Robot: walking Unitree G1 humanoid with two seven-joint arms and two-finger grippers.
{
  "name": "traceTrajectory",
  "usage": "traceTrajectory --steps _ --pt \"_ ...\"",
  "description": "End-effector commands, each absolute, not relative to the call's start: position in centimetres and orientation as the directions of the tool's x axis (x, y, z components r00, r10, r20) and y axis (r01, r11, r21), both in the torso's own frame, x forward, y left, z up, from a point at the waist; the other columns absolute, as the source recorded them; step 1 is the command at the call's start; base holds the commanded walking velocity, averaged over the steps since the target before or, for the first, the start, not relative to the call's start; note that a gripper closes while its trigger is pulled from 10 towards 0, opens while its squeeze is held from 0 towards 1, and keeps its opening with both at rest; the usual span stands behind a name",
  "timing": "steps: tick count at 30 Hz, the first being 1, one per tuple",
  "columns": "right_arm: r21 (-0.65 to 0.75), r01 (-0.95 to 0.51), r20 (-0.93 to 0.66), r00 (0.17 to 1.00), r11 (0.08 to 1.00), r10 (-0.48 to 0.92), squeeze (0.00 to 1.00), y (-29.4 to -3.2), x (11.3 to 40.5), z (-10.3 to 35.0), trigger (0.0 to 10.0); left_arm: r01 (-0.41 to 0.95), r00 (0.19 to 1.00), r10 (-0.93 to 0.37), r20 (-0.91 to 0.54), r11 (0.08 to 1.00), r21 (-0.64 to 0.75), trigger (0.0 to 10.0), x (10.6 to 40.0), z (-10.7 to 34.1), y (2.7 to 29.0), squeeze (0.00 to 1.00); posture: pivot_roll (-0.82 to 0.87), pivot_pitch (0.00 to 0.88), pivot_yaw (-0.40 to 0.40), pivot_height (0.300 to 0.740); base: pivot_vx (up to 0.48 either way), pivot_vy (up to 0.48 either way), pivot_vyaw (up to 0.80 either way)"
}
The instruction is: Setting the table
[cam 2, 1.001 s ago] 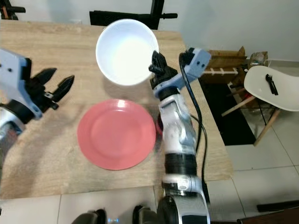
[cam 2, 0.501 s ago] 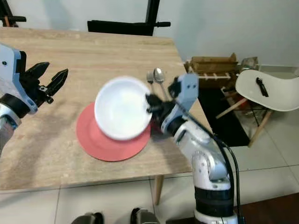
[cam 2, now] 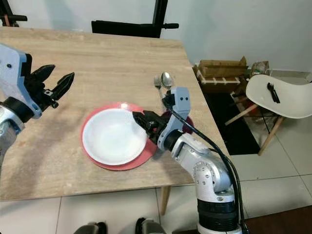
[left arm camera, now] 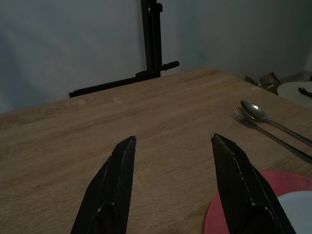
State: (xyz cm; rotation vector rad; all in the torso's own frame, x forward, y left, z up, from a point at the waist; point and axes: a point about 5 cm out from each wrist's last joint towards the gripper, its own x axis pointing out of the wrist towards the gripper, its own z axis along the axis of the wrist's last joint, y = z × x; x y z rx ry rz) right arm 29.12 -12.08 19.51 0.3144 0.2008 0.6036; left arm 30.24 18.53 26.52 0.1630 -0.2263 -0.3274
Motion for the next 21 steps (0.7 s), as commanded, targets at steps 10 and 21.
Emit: traceTrajectory --steps 10,21 --pt "0.316 -0.569 -0.244 0.725 0.759 0.644 0.00 -14.6 26.1 19.2 10.0 0.320 0.916 -0.356 0.184 0.927 0.197 10.0 30.4 26.2 17.8 0.00 -0.01 0.110 -0.053 0.740 0.000 0.000 0.00" --pt "0.506 -0.474 -0.301 0.686 0.721 0.662 0.00 -13.6 26.3 17.0 10.0 0.367 0.898 -0.410 0.162 0.899 0.241 10.0 30.4 26.4 17.4 0.00 0.00 0.116 -0.059 0.740 0.000 0.000 0.00"
